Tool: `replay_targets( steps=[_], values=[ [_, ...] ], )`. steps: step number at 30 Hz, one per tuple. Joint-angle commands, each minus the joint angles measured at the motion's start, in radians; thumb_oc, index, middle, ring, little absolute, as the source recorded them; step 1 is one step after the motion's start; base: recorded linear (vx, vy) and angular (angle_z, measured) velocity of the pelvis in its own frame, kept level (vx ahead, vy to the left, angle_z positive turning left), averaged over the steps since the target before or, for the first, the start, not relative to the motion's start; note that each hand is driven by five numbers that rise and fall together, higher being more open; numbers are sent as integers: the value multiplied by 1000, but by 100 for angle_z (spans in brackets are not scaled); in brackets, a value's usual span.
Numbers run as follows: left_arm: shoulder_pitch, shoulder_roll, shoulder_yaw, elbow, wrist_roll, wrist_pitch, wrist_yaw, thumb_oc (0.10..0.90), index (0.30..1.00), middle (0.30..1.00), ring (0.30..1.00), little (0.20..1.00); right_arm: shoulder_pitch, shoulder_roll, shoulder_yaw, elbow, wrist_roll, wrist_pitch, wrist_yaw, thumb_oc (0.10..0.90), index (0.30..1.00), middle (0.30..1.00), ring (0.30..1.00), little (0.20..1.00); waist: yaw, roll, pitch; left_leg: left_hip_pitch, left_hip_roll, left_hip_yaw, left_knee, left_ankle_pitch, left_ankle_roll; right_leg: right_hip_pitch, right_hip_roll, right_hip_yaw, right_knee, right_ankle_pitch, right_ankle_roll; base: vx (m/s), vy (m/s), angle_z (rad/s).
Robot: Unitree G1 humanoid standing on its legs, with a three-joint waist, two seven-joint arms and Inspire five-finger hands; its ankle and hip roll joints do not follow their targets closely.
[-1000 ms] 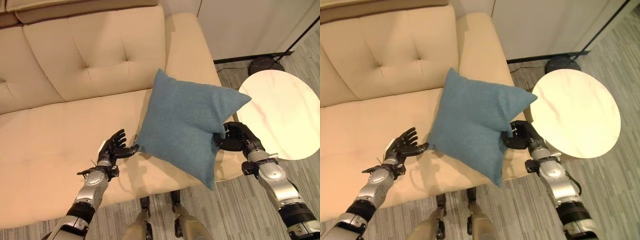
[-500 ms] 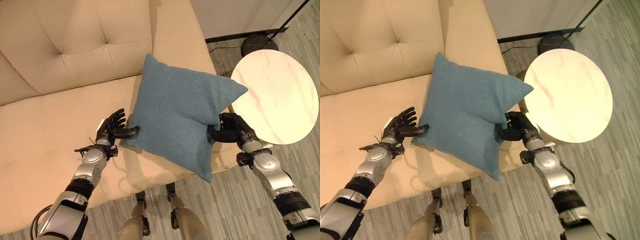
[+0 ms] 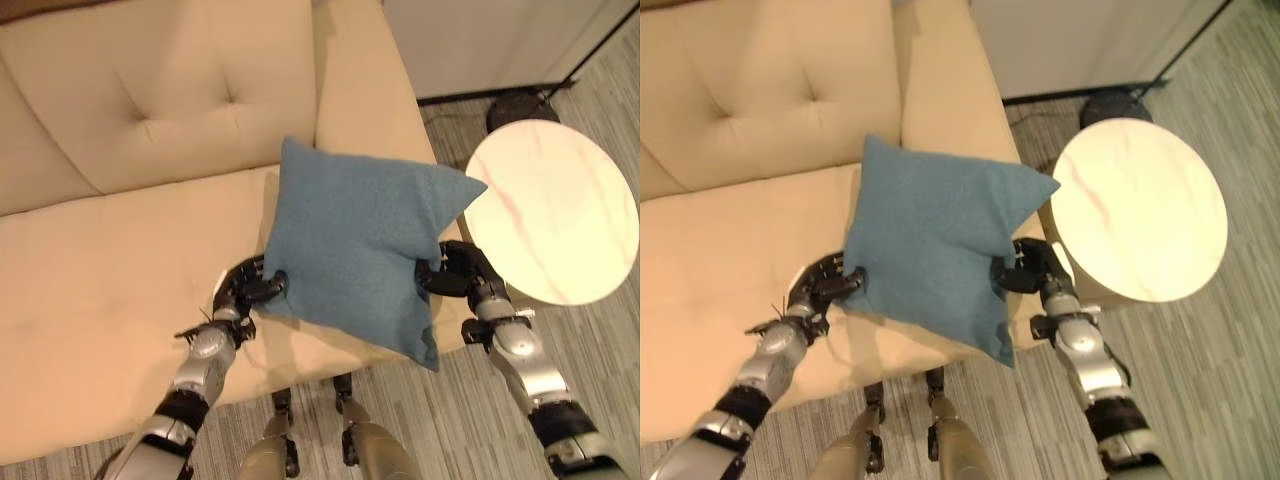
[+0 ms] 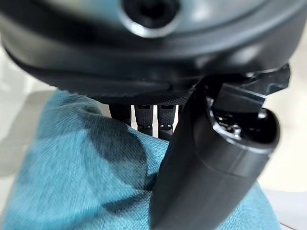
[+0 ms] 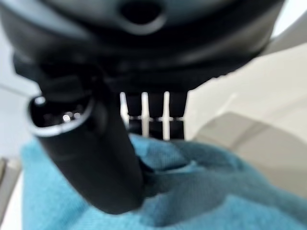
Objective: Pick up all the scattered cushions and arrange them neatly on the sofa.
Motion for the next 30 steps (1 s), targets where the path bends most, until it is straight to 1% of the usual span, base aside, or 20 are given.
replay_targets(
  steps=[1,3,5,10,12,14,17,18,19,20,21,24,26,29,30],
  values=[
    [-54,-77,-7,-131,-15,-69,-80,400,300,300,300,300,18,14,-8,-74,-51,-50,17,400,300,300,300,300,10,1,-43,13,21,-46,1,-68,-85,8,-58,-45,21,-34,86,0,-92,18],
    [8,-85,16,-179,-15,-64,-82,400,300,300,300,300,59,46,-21,-96,-70,-50,17,400,300,300,300,300,19,7,-51,37,19,-53,1,-70,-84,41,-56,-53,21,-47,81,4,-92,20],
    [103,-94,35,-235,-1,-55,-94,400,300,300,300,300,106,85,-28,-143,-122,-53,16,400,300,300,300,300,33,13,-65,78,24,-65,1,-76,-83,90,-54,-66,25,-73,73,36,-112,40],
    [220,-89,46,-300,14,-37,-122,400,300,300,300,300,163,117,-18,-206,-176,-59,33,400,300,300,300,300,52,26,-74,134,33,-90,20,-89,-86,147,-46,-85,77,-127,53,15,-69,28],
    [245,-88,40,-305,20,-35,-132,400,300,300,300,300,179,134,-16,-219,-174,-64,38,400,300,300,300,300,57,30,-74,133,34,-111,54,-98,-90,166,-43,-92,97,-155,41,-32,-74,17],
    [261,-91,40,-304,20,-32,-137,400,300,300,300,300,187,137,-15,-223,-172,-69,40,400,300,300,300,300,56,29,-72,119,30,-135,112,-107,-100,191,-45,-118,102,-172,31,-56,-84,63],
    [286,-100,55,-300,9,-31,-139,400,300,300,300,300,187,139,-14,-231,-173,-69,45,400,300,300,300,300,66,24,-80,95,26,-145,175,-116,-112,230,-49,-148,89,-175,21,-16,-51,55],
    [286,-100,55,-300,9,-30,-139,400,300,300,300,300,187,139,-13,-231,-173,-69,45,400,300,300,300,300,65,24,-79,94,26,-146,177,-117,-112,231,-49,-150,88,-175,21,65,-8,26],
    [301,-100,59,-302,8,-28,-136,400,300,300,300,300,195,140,-18,-245,-171,-67,49,400,300,300,300,300,73,21,-88,95,29,-143,185,-117,-113,258,-52,-169,82,-180,20,73,21,37],
    [303,-91,54,-311,18,-26,-136,400,300,300,300,300,204,139,-33,-255,-168,-66,44,400,300,300,300,300,77,22,-99,94,35,-143,160,-104,-113,270,-55,-196,77,-183,22,74,20,42],
    [303,-91,54,-311,18,-26,-135,400,300,300,300,300,204,139,-34,-255,-168,-66,45,400,300,300,300,300,75,22,-99,94,34,-145,158,-103,-114,270,-56,-198,76,-183,22,36,46,51],
    [297,-83,51,-312,47,-29,-126,400,300,300,300,300,200,139,-50,-259,-151,-64,29,400,300,300,300,300,79,18,-107,50,28,-143,153,-81,-113,273,-69,-226,82,-188,25,53,89,51],
    [311,-80,57,-319,57,-28,-132,400,300,300,300,300,202,141,-50,-261,-158,-58,38,400,300,300,300,300,77,19,-123,65,28,-142,129,-91,-103,276,-70,-224,90,-191,30,140,133,29],
    [324,-74,65,-323,62,-25,-133,400,300,300,300,300,206,145,-50,-260,-166,-51,40,400,300,300,300,300,76,10,-135,77,25,-138,123,-97,-95,285,-82,-218,92,-188,38,154,129,8],
    [335,-64,72,-327,71,-26,-128,400,300,300,300,300,203,154,-43,-259,-175,-44,40,400,300,300,300,300,83,-3,-139,91,18,-126,119,-111,-81,290,-92,-195,95,-186,48,152,173,-4]
  ],
)
